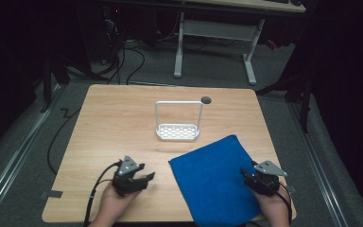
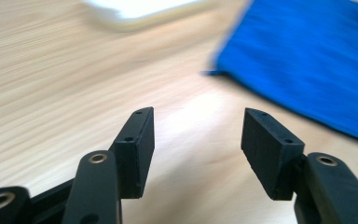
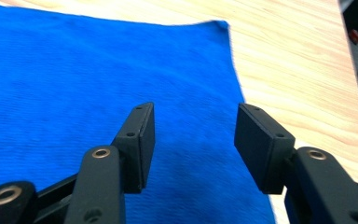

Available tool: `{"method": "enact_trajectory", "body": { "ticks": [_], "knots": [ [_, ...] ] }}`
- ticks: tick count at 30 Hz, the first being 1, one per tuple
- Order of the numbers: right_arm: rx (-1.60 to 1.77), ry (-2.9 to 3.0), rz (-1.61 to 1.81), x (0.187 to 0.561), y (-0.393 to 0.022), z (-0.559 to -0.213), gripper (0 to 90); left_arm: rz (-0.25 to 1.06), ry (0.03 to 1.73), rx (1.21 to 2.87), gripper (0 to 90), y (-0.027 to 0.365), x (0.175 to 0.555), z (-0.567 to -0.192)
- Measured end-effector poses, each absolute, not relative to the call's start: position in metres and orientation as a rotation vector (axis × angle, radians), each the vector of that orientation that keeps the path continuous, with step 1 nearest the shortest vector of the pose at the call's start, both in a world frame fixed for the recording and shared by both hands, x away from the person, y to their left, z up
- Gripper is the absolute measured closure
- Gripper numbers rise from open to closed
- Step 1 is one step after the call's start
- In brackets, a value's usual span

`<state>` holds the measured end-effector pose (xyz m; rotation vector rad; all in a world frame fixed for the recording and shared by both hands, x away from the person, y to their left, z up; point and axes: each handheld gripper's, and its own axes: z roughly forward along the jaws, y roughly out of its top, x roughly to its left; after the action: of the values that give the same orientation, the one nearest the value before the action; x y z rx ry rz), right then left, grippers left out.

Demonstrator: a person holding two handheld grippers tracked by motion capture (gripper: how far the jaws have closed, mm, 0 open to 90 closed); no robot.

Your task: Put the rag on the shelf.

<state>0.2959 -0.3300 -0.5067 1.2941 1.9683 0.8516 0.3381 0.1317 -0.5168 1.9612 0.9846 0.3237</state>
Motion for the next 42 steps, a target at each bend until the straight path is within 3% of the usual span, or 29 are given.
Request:
{"method": "enact_trajectory", "body": {
  "ticks": [22, 35, 42],
  "knots": [
    [1.373, 1.970, 0.946, 0.296, -0.333, -0.506, 46.5, 0.275, 1.002, 1.975, 45.1, 0.131, 0.342, -0.522],
    [1.369, 1.943, 0.956, 0.293, -0.336, -0.502, 50.9, 0.094, 0.840, 2.004, 49.8, 0.060, 0.329, -0.516],
    [1.367, 1.934, 0.994, 0.292, -0.340, -0.502, 55.2, 0.009, 0.754, 2.084, 66.0, 0.016, 0.327, -0.522]
  ]
}}
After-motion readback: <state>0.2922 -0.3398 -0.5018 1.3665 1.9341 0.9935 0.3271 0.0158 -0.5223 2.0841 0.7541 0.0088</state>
